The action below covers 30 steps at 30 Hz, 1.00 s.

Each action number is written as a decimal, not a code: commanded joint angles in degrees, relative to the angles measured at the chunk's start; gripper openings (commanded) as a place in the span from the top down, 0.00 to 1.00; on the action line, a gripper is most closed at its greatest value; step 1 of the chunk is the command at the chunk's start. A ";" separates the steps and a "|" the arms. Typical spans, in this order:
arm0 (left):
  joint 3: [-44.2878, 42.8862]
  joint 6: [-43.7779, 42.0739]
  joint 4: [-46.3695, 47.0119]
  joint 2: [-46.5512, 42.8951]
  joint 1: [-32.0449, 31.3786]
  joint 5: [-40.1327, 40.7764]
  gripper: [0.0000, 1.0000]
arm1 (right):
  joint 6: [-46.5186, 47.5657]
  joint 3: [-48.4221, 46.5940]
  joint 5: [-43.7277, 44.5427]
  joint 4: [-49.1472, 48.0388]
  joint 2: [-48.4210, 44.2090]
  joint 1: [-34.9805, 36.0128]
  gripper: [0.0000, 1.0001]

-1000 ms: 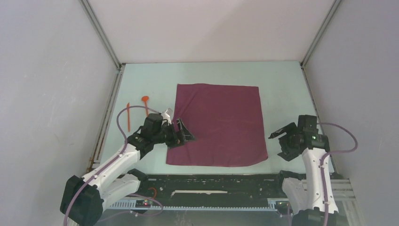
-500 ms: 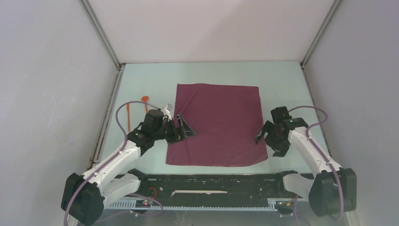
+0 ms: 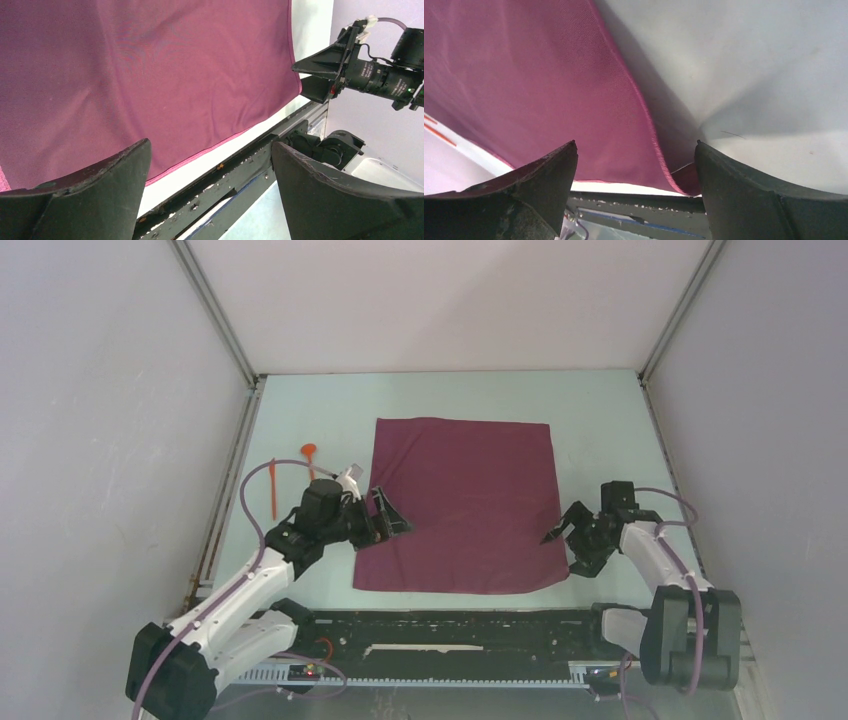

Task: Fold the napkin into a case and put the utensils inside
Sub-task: Flatten out the crumpled napkin at the center of the board.

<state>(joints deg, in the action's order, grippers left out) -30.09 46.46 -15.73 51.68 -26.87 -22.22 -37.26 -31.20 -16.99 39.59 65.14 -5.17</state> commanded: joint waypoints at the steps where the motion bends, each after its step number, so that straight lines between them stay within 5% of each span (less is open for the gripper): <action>1: -0.06 -0.81 0.92 -1.01 -0.19 0.43 0.04 | 2.84 0.25 -8.03 -2.04 1.65 1.34 0.07; 8: -0.41 -1.53 0.94 -0.69 -0.20 -0.92 0.04 | -4.71 0.47 -7.12 13.82 -4.36 4.93 0.11; 12: -0.46 -1.87 0.70 -0.47 -0.11 -0.91 0.04 | -12.83 0.11 1.93 26.51 -14.52 3.47 0.09; 14: -0.71 -2.02 0.70 0.05 -0.11 -0.77 0.04 | -15.49 0.05 5.22 27.19 -18.25 3.09 0.01; 19: -3.34 -2.94 -1.23 0.83 1.75 0.36 0.04 | -11.89 -5.03 13.67 22.71 -12.26 2.77 0.00; 24: -8.01 -1.53 0.50 3.44 5.87 4.54 0.02 | 4.58 -11.33 4.12 3.65 -1.89 3.47 0.05; 30: -15.21 3.73 13.99 17.19 6.96 11.32 0.05 | 4.83 -21.14 -7.75 -14.99 15.98 1.79 0.07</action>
<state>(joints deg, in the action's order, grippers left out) -40.69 47.13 -12.53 61.78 -20.29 -17.50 -35.57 -46.89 -16.40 40.18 73.82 -2.28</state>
